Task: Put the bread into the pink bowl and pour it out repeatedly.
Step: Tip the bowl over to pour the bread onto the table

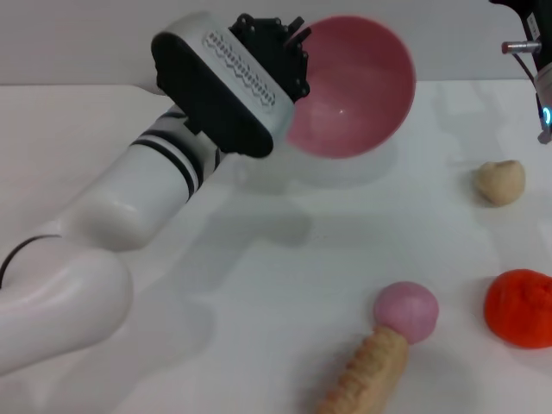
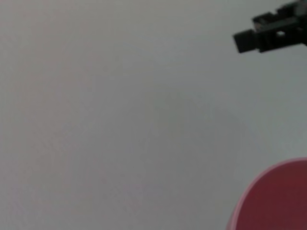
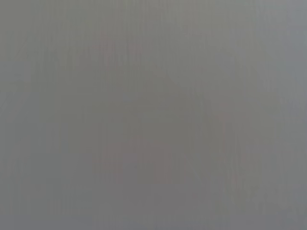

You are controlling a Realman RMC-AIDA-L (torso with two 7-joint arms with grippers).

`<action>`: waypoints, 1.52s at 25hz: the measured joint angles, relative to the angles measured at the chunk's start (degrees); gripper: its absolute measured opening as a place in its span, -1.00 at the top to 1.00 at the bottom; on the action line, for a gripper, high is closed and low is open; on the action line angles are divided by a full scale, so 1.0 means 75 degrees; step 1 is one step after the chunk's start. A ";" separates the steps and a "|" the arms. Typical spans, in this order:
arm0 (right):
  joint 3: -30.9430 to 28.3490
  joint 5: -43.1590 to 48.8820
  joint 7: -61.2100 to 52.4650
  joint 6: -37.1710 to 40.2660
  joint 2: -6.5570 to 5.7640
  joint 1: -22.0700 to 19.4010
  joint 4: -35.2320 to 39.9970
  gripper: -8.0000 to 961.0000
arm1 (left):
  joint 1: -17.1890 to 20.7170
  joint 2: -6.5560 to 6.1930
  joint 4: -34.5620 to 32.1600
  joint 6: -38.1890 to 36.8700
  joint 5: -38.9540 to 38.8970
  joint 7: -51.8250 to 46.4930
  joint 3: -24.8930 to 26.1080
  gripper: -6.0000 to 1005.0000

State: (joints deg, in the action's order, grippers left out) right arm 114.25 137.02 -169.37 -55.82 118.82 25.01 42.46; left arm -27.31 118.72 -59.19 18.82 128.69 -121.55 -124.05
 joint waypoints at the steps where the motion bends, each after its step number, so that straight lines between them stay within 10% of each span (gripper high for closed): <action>1: 0.0003 0.0000 0.0000 0.0001 0.0000 0.0001 -0.0012 -0.27 | -0.0051 -0.0002 0.0010 -0.0061 -0.0083 -0.0049 0.0061 0.90; 10: -0.0050 -0.0015 0.0000 0.0356 -0.0006 0.0039 -0.0059 -0.28 | -0.0779 -0.0018 0.0062 -0.2217 -0.0816 -0.0555 0.1672 0.90; 26: -0.0767 -0.0101 0.0001 0.2010 -0.0047 0.0205 -0.0050 -0.29 | -0.2639 -0.0447 0.0592 -1.0373 -0.0310 -0.0941 0.8701 0.90; 38: -0.1461 0.0027 0.0003 0.6220 -0.0466 0.0754 0.0877 -0.30 | -0.2103 -0.0884 0.0435 -1.2819 0.0609 -0.1576 0.9532 0.90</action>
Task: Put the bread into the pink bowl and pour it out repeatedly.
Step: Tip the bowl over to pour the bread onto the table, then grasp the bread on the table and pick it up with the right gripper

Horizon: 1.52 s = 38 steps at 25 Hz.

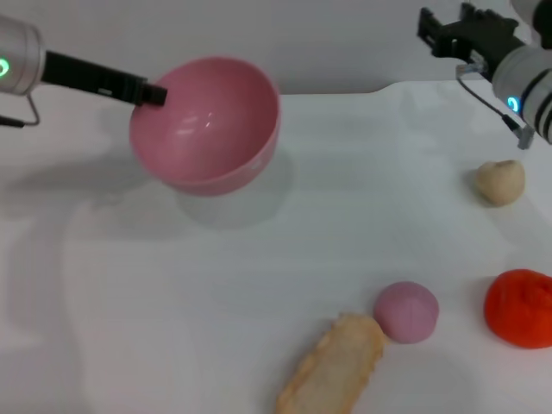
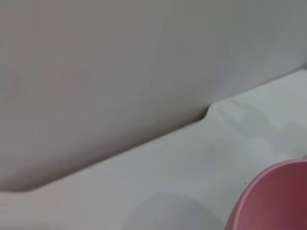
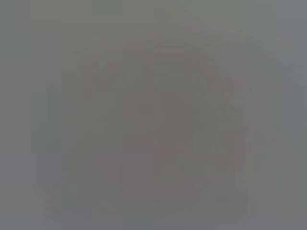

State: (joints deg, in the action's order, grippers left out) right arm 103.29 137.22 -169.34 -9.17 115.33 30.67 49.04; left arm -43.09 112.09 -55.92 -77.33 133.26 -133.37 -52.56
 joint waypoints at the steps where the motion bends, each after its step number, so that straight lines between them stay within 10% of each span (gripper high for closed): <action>1: -0.0084 0.0072 0.0001 0.0501 -0.0025 0.0003 0.0241 -0.30 | 0.0067 -0.0035 -0.0019 -0.0056 0.0020 0.0018 -0.0006 0.90; 14: -0.2364 0.0368 0.1770 0.7655 0.0341 -0.0141 0.3377 -0.31 | 0.0651 -0.0334 -0.0426 -0.0788 0.0486 0.0395 0.0021 0.90; 26: -0.3249 0.0388 0.3057 1.3271 0.0320 0.0616 0.5041 -0.32 | 0.0808 -0.0199 -0.0408 -0.0826 0.0506 0.0338 0.0049 0.90; 38: -0.2527 -0.0424 0.4295 1.4581 0.0463 0.1613 0.3450 -0.33 | 0.0833 0.0191 -0.0354 -0.0543 0.0501 0.0321 0.0060 0.90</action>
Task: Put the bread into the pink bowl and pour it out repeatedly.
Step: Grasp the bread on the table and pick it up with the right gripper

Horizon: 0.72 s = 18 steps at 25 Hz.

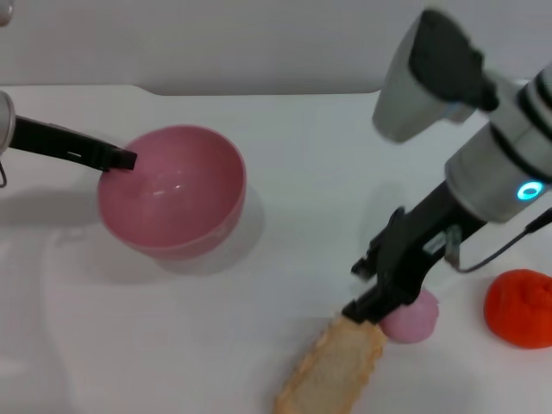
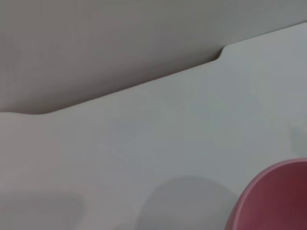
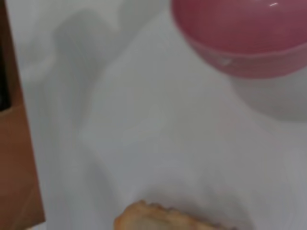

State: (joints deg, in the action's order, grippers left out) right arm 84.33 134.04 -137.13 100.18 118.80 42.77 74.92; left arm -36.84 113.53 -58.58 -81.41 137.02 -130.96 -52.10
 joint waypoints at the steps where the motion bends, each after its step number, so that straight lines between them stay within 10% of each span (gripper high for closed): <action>1: 0.0000 0.0000 0.0000 0.0000 0.0000 0.0000 0.0000 -0.33 | 0.0012 0.0023 0.0002 0.0000 0.0001 0.0000 0.0001 0.90; 18: 0.1880 -0.0195 0.1200 -0.2511 0.0044 0.0318 -0.1499 -0.34 | 0.0114 0.0228 -0.0020 -0.0040 -0.0022 -0.0187 -0.0071 0.90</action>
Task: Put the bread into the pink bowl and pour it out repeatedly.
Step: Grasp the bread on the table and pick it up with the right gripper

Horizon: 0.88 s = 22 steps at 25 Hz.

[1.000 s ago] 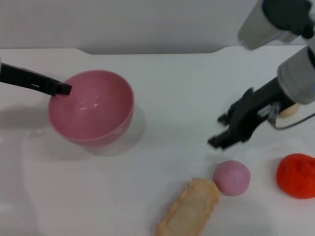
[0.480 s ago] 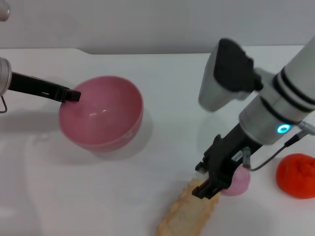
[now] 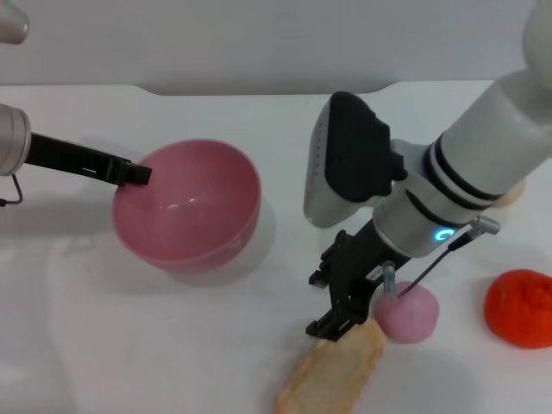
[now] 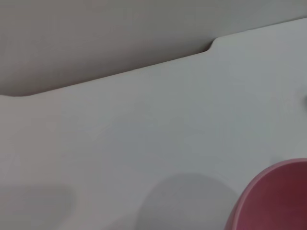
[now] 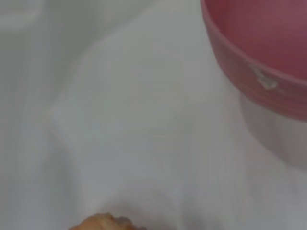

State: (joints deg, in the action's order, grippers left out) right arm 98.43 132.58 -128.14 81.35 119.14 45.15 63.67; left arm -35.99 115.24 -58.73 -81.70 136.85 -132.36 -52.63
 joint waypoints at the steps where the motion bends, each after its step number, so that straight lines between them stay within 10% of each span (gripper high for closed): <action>1: 0.0065 -0.0001 0.0007 -0.0042 0.0005 0.0013 -0.0033 -0.36 | 0.0000 0.0000 0.0000 0.0000 0.0000 0.0000 0.0000 0.90; 22: 0.0247 -0.0102 0.0005 0.0418 0.0006 -0.0042 0.0145 -0.44 | -0.0031 -0.0059 0.0049 0.0070 0.0028 0.0000 0.0001 0.90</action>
State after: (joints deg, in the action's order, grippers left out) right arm 100.28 131.81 -128.10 84.49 119.18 44.84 64.76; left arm -36.22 114.80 -58.36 -81.18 137.06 -132.36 -52.63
